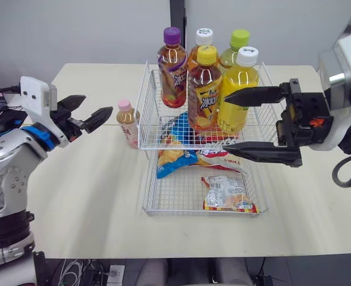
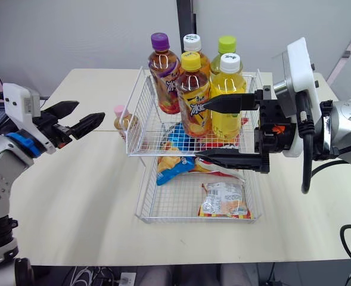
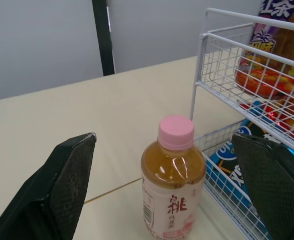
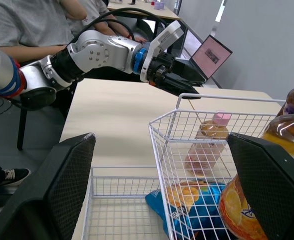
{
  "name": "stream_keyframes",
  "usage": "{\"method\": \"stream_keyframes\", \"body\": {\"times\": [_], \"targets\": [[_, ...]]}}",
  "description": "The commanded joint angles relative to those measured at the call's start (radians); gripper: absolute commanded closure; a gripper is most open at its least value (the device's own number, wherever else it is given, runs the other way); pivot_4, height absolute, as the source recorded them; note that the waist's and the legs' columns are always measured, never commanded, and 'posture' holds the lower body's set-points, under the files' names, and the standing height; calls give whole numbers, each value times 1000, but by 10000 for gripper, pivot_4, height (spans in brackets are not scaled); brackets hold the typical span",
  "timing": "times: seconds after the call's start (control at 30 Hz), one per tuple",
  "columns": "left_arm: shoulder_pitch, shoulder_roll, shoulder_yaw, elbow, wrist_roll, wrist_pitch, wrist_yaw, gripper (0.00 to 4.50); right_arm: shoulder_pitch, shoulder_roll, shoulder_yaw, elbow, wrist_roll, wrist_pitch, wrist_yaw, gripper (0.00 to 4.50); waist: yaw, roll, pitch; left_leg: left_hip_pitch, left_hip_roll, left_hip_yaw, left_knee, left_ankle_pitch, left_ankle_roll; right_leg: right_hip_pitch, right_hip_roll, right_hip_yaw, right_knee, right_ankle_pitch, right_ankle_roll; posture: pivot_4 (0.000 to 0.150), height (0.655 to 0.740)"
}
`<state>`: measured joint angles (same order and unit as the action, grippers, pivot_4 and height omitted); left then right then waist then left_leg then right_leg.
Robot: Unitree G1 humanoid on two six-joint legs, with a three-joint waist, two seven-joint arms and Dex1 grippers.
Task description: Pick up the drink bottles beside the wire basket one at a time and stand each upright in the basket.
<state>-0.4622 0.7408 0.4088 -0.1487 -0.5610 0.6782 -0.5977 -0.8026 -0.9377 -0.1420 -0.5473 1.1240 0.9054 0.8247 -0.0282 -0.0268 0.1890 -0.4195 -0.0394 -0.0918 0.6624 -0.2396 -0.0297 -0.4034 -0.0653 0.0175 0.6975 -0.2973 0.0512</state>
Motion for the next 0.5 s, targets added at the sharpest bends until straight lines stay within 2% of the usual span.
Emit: {"method": "stream_keyframes", "body": {"times": [0.03,0.2,0.5], "targets": [[-78,-43,-30,47,40,-36,80,85,-25,4,-12,-15,18,0,-12,0,2,0,0,0,-1,0,0,0,0,0,0,0,0,0,0,1500,7400],[-130,-96,-89,51,29,9,99,85,-42,9,-24,-5,48,5,-25,0,3,0,0,-1,-1,0,0,0,0,0,1,0,0,0,1,1500,7400],[-209,-117,-196,149,105,2,112,85,-30,1,-30,-15,63,5,-28,0,-3,0,0,0,-1,0,0,0,0,0,2,0,0,0,0,1500,7400]]}}
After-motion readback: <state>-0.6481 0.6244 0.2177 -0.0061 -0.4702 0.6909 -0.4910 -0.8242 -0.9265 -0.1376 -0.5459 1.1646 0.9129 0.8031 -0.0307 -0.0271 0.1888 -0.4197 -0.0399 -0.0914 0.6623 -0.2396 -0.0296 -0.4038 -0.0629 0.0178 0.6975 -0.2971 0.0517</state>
